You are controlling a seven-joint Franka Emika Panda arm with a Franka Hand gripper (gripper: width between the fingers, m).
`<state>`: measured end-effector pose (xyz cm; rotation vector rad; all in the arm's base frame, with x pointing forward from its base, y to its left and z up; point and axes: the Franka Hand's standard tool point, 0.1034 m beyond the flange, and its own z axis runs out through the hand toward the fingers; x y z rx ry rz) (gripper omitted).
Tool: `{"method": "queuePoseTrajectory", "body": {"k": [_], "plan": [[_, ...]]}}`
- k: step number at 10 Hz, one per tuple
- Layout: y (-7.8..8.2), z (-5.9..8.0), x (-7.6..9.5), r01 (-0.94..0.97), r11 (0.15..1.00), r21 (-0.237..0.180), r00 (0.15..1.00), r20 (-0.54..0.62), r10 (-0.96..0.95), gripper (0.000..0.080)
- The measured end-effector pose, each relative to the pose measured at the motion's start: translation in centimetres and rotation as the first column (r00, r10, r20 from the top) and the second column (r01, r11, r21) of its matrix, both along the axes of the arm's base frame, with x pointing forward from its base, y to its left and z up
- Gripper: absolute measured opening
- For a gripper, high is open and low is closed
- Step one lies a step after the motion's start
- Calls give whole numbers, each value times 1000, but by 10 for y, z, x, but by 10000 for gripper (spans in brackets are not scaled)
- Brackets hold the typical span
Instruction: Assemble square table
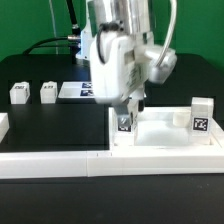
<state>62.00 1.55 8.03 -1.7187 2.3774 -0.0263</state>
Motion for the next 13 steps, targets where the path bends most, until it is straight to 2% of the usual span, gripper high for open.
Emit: {"method": "queuePoseTrajectory", "body": {"k": [1, 8, 9, 10, 12, 13], "plan": [[1, 14, -2, -19, 1000, 8, 1000, 17, 18, 646], [1, 11, -4, -28, 1000, 3, 1000, 12, 28, 649], [1, 12, -3, -80, 997, -11, 996, 25, 81, 649], [2, 21, -1, -188, 980, -58, 978, 78, 192, 649], [15, 30, -5, -360, 926, -112, 924, 97, 371, 649], [25, 38, -3, -429, 892, -143, 891, 97, 444, 649]]}}
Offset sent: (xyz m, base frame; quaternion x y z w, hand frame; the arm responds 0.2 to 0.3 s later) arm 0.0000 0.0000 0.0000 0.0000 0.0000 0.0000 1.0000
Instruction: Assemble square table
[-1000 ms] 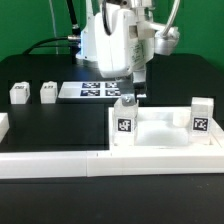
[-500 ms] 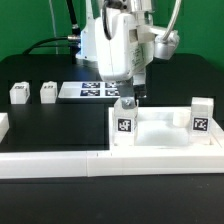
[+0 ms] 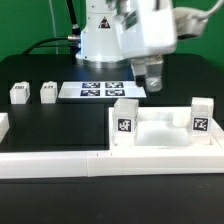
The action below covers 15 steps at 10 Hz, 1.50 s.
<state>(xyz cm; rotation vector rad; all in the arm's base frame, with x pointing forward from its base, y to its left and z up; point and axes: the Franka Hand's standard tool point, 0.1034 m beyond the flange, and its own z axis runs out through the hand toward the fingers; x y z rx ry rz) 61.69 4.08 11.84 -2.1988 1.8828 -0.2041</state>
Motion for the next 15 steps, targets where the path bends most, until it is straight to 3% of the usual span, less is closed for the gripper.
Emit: {"method": "queuePoseTrajectory", "body": {"k": [4, 5, 7, 10, 13, 14, 15], "plan": [[-5, -4, -2, -285, 954, -87, 958, 8, 287, 649], [-7, -5, -9, -411, 900, -142, 909, 12, 417, 649], [-21, -13, -27, -654, 714, -249, 743, -35, 669, 649], [-21, -22, -36, -854, 377, -359, 451, -149, 880, 649], [-24, -22, -37, -903, 220, -368, 307, -198, 931, 649], [-25, -24, -37, -900, 235, -366, 322, -195, 927, 649], [-36, -36, -46, -927, 190, -323, 269, -220, 938, 649]]}}
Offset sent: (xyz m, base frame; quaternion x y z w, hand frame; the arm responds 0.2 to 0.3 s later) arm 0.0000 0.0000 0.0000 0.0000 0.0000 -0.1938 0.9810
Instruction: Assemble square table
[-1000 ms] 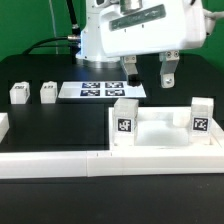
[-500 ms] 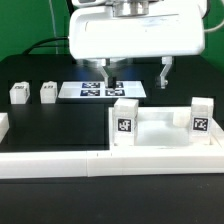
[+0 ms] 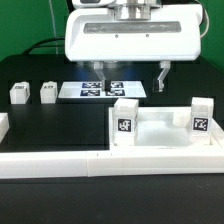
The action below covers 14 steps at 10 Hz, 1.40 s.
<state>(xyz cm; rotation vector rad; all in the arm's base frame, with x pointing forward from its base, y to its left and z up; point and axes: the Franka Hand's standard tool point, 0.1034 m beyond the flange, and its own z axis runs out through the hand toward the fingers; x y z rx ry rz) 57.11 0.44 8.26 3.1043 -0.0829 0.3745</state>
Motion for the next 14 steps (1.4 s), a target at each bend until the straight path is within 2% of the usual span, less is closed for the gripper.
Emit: {"method": "queuePoseTrajectory", "body": {"k": [1, 2, 3, 4, 9, 10, 11, 12, 13, 14], "plan": [[-10, -24, -11, 10, 1000, 2, 996, -83, -10, 649], [-8, -47, -14, 6, 1000, 18, 983, -182, -2, 649], [-9, -58, -6, 5, 1000, 9, 984, -179, -3, 649], [-9, -64, -7, 5, 1000, -2, 987, -163, -6, 649], [-10, -64, -7, 7, 1000, -2, 986, -165, -7, 649], [-10, -64, -7, 7, 1000, -2, 986, -165, -8, 548], [-10, -64, -7, 7, 1000, -2, 986, -165, -8, 548], [-11, -64, -7, 8, 1000, -2, 986, -165, -8, 346], [-11, -64, -7, 8, 1000, -3, 986, -164, -9, 211], [-17, -63, -7, 15, 1000, -8, 986, -163, -16, 211]]}}
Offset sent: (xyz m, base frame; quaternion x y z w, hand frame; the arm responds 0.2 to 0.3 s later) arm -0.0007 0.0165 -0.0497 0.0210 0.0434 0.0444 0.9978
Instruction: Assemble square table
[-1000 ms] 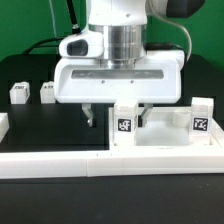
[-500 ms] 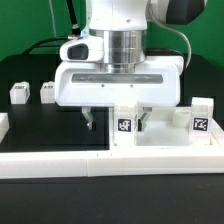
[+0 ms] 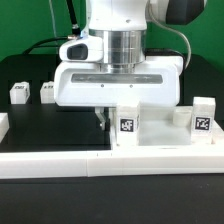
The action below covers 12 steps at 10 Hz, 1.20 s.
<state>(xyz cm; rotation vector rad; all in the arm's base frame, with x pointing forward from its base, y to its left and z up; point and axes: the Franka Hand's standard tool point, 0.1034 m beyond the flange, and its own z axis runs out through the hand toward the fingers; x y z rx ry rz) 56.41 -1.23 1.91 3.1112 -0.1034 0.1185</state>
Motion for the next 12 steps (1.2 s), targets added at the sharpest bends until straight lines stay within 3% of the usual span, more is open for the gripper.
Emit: {"method": "queuePoseTrajectory", "body": {"k": [1, 10, 12], "plan": [[-2, 0, 0, -2, 1000, -3, 1000, -1, 2, 59], [-5, 1, -2, -53, 999, -9, 999, -3, 53, 58], [-34, 5, -26, -180, 984, -1, 983, -21, 180, 58]]}}
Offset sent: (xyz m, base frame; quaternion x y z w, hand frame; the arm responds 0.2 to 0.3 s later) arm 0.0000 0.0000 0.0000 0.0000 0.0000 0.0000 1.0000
